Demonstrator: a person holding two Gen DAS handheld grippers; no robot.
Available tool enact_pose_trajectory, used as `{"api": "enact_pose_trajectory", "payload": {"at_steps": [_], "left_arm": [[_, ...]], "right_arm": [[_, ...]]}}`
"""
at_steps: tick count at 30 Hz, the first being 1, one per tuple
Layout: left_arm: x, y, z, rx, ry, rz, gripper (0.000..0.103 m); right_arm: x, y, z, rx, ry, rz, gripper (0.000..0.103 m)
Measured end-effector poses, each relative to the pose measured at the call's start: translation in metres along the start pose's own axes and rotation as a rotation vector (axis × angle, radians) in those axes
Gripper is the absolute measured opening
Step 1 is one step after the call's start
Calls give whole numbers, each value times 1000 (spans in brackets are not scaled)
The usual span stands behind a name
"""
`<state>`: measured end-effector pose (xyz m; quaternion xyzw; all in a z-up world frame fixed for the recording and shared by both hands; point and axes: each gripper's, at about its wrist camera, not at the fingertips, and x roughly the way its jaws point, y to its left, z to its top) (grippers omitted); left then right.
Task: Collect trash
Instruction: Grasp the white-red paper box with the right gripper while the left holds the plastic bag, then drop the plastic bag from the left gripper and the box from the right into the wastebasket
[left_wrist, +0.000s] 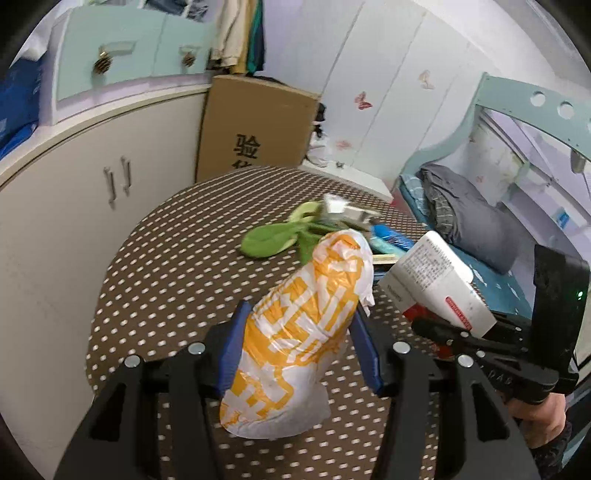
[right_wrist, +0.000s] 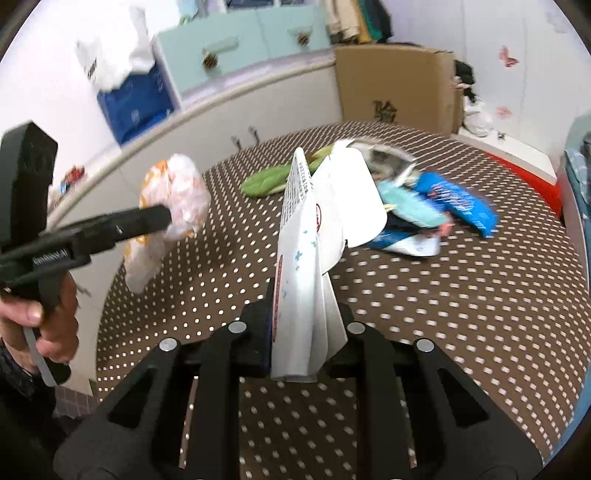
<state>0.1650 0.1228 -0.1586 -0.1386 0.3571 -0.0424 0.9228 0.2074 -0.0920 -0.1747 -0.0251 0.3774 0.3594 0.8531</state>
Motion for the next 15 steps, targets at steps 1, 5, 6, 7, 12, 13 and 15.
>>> {"api": "enact_pose_trajectory", "payload": {"at_steps": [1,5,6,7,12,13,15], "left_arm": [[0,-6,2,8,-3,-7,53],[2,-37,10,44,-15,-47,53],[3,-47,12,57,-19,-57,53],[5,-55,13,66,-20,-65,53],[18,-107,20,131,-17,-132,53],[22,-114,21,140,-14,-143,53],[31,-135,22,164,-5,-170,53]], "right_arm": [[-11,-7,0,18,-23,-4,19],[-47,-31,-1,69,-91,-32,19],[-59,-41,-2,90,-112,-47,19],[-67,-48,-4,102,-124,-60,19],[-119,-108,-19,213,-191,-170,19],[-127,-118,-24,234,-197,-188,19],[-141,-141,-34,287,-210,-232,19]]}}
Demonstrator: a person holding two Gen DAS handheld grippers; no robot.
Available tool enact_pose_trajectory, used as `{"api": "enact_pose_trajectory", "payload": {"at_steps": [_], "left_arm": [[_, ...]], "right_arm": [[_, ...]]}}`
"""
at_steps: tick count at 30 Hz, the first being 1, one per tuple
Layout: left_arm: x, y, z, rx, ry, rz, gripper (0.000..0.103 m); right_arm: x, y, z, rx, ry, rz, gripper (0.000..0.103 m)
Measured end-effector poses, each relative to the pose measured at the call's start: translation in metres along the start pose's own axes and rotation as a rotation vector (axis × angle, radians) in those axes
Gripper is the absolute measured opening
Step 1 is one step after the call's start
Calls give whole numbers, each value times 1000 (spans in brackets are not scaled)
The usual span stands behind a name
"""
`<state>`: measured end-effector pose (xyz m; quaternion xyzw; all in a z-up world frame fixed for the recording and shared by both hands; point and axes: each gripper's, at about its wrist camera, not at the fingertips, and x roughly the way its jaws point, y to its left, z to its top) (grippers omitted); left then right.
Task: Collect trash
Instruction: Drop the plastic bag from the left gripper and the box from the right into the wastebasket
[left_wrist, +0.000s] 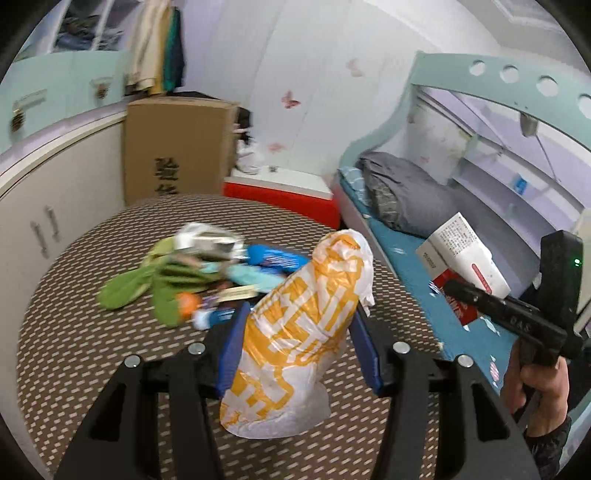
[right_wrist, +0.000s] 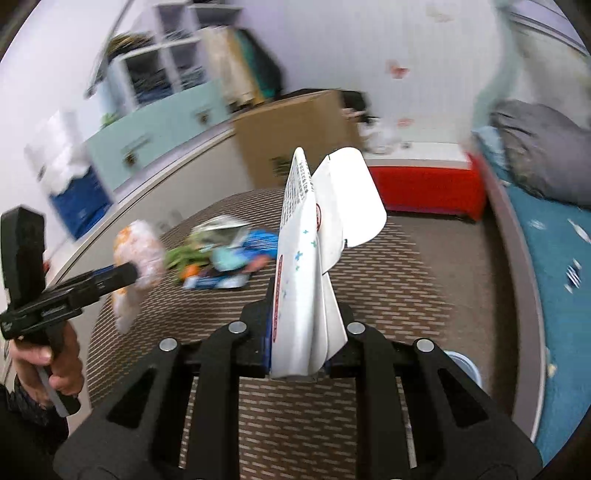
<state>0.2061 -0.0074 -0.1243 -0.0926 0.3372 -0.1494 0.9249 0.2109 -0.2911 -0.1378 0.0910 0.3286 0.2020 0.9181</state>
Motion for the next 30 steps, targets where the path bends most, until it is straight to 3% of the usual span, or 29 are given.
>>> {"api": "enact_pose_trajectory", "payload": {"at_steps": [7,17,18,19,20,24,30], "left_arm": [[43,-52,10,76,41,-61,53],[104,-105,16,181,119,-103,53],[111,-109,17,186,130,-106,53],[117,-113,17,191,139,-110,53],[127,-120,17,198,155,-114,53],[157,-143,18,223,210,-153,53],[198,-187,19,270,283,-221,53]], "right_arm": [[9,-119,-25,225,51,-142,19],[120,-242,-107,503,290,-203,23],[127,-252,-115,538,294,-204,33],[130,-260,-122,566,295,-212,61],[135,-266,-128,591,293,-222,68],[128,-278,-142,666,276,-233,70],[68,-275,-125,676,124,-239,80]]}}
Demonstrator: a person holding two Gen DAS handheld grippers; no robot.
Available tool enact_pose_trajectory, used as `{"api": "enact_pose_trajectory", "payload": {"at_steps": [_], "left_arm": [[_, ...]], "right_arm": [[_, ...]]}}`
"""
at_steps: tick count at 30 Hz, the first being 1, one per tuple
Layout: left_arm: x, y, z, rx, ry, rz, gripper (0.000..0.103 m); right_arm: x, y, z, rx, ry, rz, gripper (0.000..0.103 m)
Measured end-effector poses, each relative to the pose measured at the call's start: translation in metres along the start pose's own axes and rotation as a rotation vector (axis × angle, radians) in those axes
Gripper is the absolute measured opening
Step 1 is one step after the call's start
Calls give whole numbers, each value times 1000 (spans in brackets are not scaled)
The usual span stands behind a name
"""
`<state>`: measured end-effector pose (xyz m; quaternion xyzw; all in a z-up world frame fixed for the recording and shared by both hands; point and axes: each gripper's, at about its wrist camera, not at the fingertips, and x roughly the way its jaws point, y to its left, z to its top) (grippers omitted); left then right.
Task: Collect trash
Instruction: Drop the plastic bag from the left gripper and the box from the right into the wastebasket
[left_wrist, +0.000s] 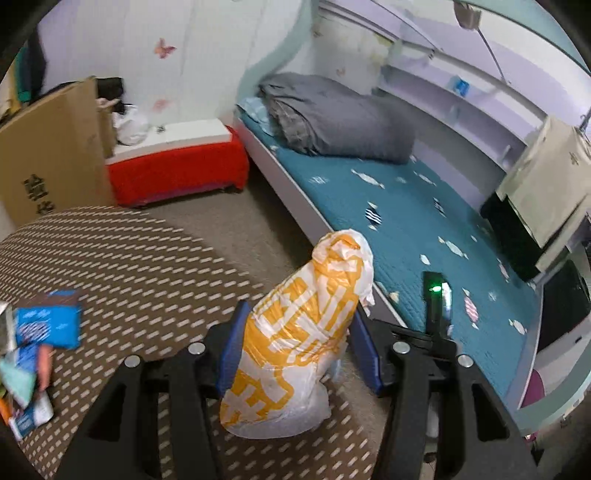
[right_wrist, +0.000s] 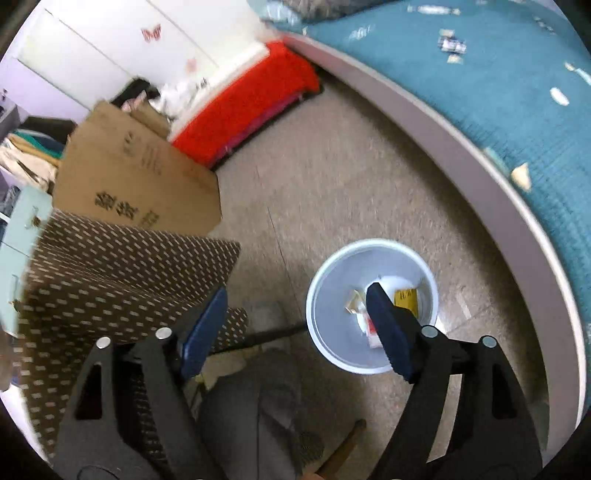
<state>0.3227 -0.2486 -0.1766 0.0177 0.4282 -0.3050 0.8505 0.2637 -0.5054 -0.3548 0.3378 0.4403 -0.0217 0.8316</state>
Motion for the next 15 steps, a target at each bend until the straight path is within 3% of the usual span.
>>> {"api": "enact_pose_trajectory", "payload": {"at_steps": [8,13,15], "left_arm": [[69,-45,22,67,138,-106,53],[111,-58,23,97,246,-125,53],[123,-61,22,111,275,-113,58]], "right_arm": [[-75,6,20,-14,-176,26,86],[-94,2,25,-3,-218,38,87],[-95,0,26,5,-225,38,88]]}}
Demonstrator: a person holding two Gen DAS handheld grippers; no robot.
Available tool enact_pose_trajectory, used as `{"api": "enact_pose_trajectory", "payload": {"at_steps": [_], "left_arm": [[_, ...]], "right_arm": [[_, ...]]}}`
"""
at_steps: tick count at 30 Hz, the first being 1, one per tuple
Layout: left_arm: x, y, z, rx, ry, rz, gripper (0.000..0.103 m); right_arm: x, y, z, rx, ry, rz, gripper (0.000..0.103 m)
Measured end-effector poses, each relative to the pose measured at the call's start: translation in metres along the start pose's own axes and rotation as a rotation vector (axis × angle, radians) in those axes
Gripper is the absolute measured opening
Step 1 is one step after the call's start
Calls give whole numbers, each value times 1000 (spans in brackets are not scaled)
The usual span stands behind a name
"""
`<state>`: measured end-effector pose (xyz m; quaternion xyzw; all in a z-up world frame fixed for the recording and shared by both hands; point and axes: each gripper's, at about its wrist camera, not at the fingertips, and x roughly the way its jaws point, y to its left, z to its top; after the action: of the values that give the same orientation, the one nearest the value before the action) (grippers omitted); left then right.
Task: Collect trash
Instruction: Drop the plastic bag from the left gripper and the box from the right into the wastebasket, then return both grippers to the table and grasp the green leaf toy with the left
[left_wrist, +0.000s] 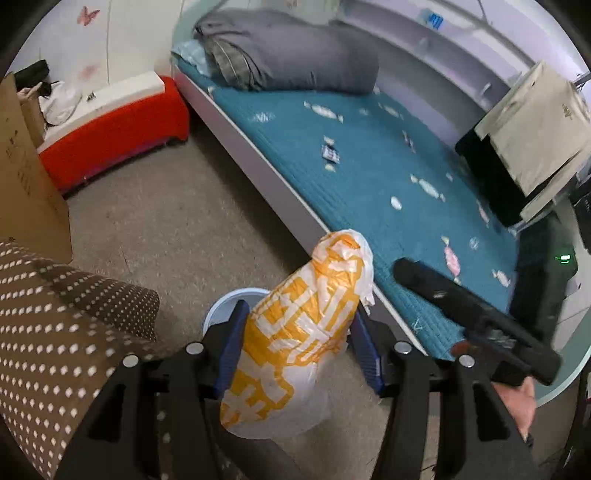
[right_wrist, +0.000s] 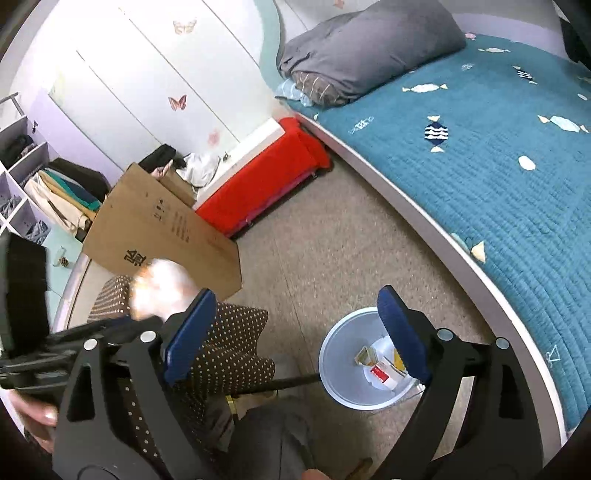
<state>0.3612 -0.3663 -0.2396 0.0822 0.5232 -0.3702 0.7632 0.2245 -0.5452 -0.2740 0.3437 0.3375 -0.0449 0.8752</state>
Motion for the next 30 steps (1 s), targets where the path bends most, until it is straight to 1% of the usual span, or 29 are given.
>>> {"api": "enact_pose_trajectory", "payload": {"at_steps": [1,2,3,4,6,7,11,13,15,16,18,24,30], "left_arm": [[7,-2,2,11,18,14,63],[16,-2,5,18,49,36,74],[20,-1,6,15,58,49,83],[23,0,7,12,63,58,86],[30,4,9,-7,103,49,87],[29,6,11,-9,104,50,87],[21,8,9,-13,69,44,88],[16,4,8,4,39,58,88],[8,2,4,10,11,89,90],[3,2,1,7,-5,84,90],[-7,3,-2,4,-32,72,91],[-47,3,-18,19,-138,76,93],[-88,4,-42,25,-228,99,94]], "right_arm": [[0,-1,0,2,0,-2,88],[0,-3,0,5,2,-5,88],[0,-4,-1,8,2,-6,88],[1,-6,-1,11,5,-8,88],[3,-10,-2,17,12,-14,88],[4,-11,-3,22,16,-17,88],[11,-12,-10,28,31,-15,89],[12,-10,-14,27,32,-25,92],[13,-9,-19,37,35,-37,96],[13,-7,-22,42,37,-42,96],[11,-4,-24,41,37,-48,97],[-2,16,-28,20,16,-62,97],[-26,57,-29,-44,-23,-39,97]]}}
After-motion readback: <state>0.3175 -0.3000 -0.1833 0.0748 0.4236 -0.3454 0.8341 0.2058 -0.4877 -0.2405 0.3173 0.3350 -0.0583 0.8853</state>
